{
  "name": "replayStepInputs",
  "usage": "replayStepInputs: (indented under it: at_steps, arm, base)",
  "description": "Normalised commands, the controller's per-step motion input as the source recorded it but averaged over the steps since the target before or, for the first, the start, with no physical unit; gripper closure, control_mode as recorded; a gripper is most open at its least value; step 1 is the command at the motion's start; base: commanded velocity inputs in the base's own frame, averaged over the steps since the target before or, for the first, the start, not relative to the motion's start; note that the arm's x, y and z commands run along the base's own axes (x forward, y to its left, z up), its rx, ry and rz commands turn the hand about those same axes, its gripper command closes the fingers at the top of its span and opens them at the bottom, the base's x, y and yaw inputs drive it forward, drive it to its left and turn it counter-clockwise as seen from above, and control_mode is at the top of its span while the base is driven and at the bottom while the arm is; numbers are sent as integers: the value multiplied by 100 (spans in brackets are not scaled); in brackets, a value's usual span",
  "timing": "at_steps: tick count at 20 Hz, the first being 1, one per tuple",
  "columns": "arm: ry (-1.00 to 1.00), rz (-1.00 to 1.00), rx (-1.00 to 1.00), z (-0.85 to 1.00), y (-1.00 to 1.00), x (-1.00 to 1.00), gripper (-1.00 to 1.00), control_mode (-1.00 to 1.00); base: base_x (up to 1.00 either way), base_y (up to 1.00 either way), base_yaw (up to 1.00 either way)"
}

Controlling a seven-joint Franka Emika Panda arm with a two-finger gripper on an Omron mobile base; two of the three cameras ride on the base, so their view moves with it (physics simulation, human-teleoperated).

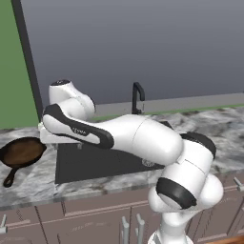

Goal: Pick the pan and sponge and place them into the sink. Then turn on the water.

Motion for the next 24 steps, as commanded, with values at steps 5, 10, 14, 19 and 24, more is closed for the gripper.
replayStepInputs:
  at_steps: [5, 10, 14, 19, 24]
  arm:
    - [4, -1, 0, -12, 25, 5, -100, -100]
    - [2, -1, 0, -13, 29, 4, -100, -100]
    - [2, -1, 1, -13, 28, 3, -100, -100]
    - [1, 0, 0, -14, 31, 5, -100, -100]
    - [0, 0, 0, -12, 29, 6, -100, -100]
  base:
    - [0, 0, 0]
    - [0, 0, 0]
    - [0, 0, 0]
    - [0, 0, 0]
    - [0, 0, 0]
